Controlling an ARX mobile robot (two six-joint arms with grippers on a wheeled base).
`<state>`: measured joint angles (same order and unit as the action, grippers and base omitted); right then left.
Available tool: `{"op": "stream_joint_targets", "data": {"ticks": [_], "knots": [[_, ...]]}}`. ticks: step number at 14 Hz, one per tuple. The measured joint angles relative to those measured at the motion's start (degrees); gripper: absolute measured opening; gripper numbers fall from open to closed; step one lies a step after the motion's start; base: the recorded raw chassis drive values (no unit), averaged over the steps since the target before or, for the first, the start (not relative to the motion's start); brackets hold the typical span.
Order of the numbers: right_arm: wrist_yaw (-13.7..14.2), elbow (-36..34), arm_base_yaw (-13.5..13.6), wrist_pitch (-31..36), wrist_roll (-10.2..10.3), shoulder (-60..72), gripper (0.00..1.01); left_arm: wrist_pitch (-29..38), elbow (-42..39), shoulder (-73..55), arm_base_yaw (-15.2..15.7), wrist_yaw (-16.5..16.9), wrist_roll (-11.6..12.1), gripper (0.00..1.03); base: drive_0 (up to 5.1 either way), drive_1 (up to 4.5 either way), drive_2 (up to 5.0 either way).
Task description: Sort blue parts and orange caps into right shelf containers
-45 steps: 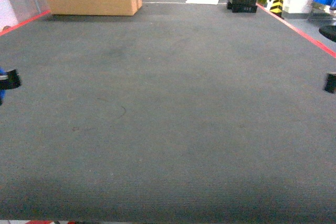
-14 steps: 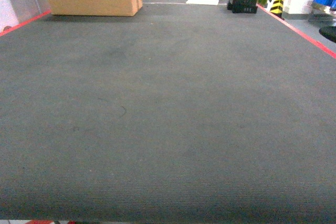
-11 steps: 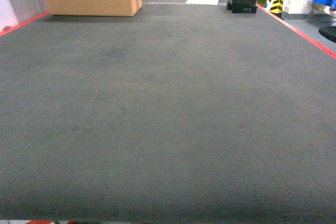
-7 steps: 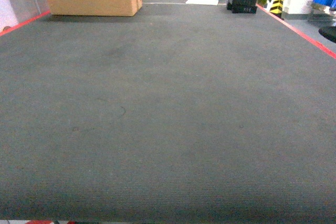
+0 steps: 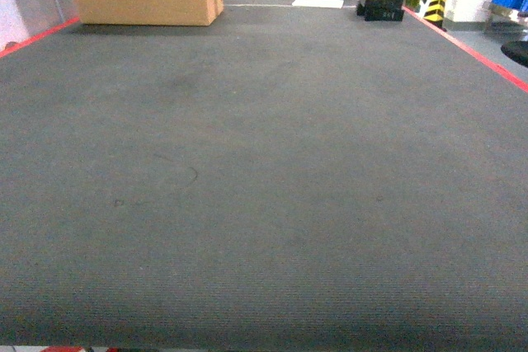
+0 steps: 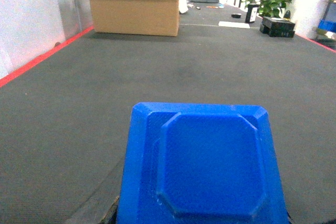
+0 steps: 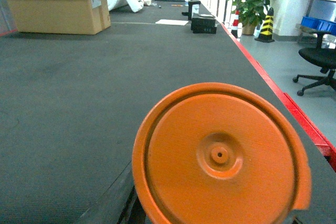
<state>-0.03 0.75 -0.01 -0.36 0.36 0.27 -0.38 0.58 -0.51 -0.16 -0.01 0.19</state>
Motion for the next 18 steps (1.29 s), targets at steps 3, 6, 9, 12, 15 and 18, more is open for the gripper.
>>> {"op": "stream_joint_targets", "data": {"ticks": [3, 6, 9, 12, 15, 18], "knots": [[0.00, 0.00, 0.00, 0.00, 0.00, 0.00, 0.44, -0.02, 0.00, 0.00, 0.00, 0.00, 0.00, 0.43, 0.0, 0.00, 0.0], [0.00, 0.00, 0.00, 0.00, 0.00, 0.00, 0.44, -0.02, 0.00, 0.00, 0.00, -0.02, 0.00, 0.43, -0.6, -0.60, -0.6], [-0.02, 0.00, 0.00, 0.00, 0.00, 0.00, 0.44, 0.00, 0.00, 0.00, 0.13, -0.07, 0.00, 0.43, -2.0, -1.97, -2.0], [0.02, 0.00, 0.00, -0.02, 0.00, 0.00, 0.44, 0.00, 0.00, 0.00, 0.09, 0.04, 0.00, 0.43, -1.7, -1.65, -1.7], [0.00, 0.00, 0.00, 0.00, 0.00, 0.00, 0.44, -0.02, 0.00, 0.00, 0.11, 0.00, 0.00, 0.43, -1.6, -1.65, -1.6], [0.00, 0.00, 0.00, 0.00, 0.00, 0.00, 0.44, -0.02, 0.00, 0.00, 0.11, 0.00, 0.00, 0.43, -1.6, -1.65, -1.6]]}}
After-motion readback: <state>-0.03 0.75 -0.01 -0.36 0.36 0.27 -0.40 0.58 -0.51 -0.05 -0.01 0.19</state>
